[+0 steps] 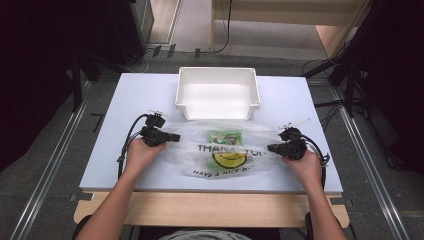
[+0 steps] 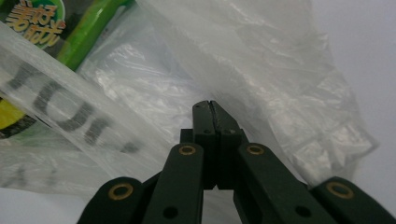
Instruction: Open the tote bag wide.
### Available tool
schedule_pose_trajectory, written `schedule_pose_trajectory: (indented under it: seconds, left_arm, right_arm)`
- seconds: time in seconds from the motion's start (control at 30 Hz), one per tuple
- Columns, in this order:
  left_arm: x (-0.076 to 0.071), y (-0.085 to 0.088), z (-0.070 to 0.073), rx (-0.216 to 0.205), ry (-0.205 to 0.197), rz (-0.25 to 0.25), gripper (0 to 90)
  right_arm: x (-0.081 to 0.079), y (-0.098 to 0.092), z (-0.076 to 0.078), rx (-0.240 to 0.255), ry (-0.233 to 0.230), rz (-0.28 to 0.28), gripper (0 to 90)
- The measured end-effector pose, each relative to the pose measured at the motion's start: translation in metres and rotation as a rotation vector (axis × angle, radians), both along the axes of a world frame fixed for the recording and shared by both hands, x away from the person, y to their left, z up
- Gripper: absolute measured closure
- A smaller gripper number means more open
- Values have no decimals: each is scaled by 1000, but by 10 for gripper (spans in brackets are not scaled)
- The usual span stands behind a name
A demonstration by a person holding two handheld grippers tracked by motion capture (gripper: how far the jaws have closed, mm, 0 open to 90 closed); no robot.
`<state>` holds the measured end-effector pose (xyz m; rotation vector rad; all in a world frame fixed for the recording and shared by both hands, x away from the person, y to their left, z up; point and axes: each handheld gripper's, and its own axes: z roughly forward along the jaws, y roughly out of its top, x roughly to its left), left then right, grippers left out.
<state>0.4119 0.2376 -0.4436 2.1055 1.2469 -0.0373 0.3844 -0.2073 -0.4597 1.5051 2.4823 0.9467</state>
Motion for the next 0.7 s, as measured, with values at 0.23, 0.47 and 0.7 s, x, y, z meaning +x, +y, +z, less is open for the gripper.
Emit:
schedule_pose_trajectory:
  seconds: [0.23,0.47,0.7]
  left_arm:
    - [-6,-4,14,-11,-28,-17,845]
    - [-10,-17,28,-43,-62,-60,760]
    - [-8,-27,33,-44,-66,-85,662]
  right_arm:
    - [-4,3,13,66,-42,1,900]
    - [-7,9,23,125,-62,15,809]
    - [-8,20,36,96,-106,55,692]
